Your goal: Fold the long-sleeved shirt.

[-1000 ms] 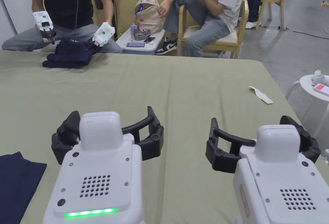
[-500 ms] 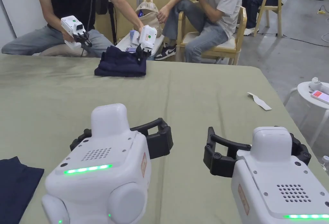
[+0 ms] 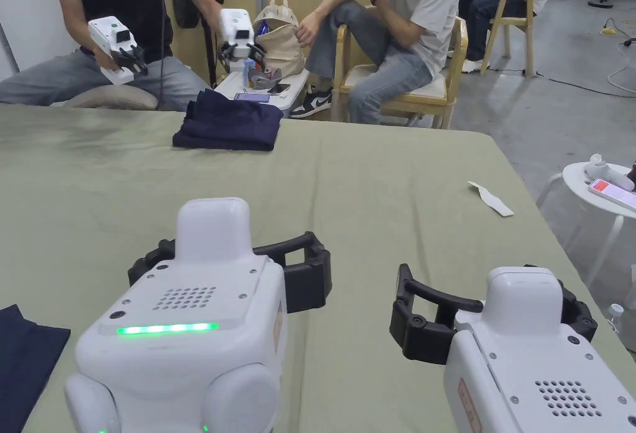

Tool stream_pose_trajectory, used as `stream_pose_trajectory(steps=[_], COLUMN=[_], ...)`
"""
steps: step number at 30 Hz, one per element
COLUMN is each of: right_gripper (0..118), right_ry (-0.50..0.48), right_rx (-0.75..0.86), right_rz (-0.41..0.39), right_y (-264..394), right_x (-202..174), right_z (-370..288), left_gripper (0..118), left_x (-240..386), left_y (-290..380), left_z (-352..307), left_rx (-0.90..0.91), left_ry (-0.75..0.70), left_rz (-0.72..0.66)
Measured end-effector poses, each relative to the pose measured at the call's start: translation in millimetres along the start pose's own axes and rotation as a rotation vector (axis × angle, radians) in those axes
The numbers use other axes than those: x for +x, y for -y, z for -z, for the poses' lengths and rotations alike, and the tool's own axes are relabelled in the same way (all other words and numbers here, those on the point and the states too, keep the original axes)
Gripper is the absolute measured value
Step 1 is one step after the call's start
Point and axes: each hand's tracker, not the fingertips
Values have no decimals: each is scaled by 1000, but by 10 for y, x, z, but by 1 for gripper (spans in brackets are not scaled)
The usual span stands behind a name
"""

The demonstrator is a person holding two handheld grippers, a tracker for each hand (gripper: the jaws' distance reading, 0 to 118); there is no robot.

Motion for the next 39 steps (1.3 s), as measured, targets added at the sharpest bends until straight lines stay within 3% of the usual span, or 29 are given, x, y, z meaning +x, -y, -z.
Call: stream_pose_trajectory(steps=[3, 11, 20, 23, 27, 30, 33, 37, 39], right_gripper=[118, 118, 118, 118, 118, 118, 118, 118, 118], right_ry=[-9, -2, -20, -15, -12, -7, -8, -6, -2], right_rx=[-11, -28, -34, -34, -47, -51, -55, -48, -50], right_rz=[-1, -8, -7, -16, -7, -7, -5, -14, -10], right_y=[22, 30, 47, 68, 107, 124, 127, 124, 109], right_x=[-6, -8, 10, 28, 51, 50, 48, 45, 44], right_z=[14, 24, 8, 3, 22, 27, 30, 5, -15], left_gripper=[113, 113, 113, 113, 113, 113, 113, 113, 113], left_x=[-58, -62, -3, 11, 49, 5, 16, 198, 260], left_y=[75, 69, 104, 144, 263, 298, 389, 452, 429], left_z=[130, 98, 94, 160, 207, 209, 189, 132, 58], left_rx=[-14, -29, -69, -117, -118, -179, -167, 16, 73], left_ry=[58, 21, 78, 180, 132, 151, 202, -51, -52], left_rz=[-9, 12, 42, 102, 82, -44, -10, 188, 215])
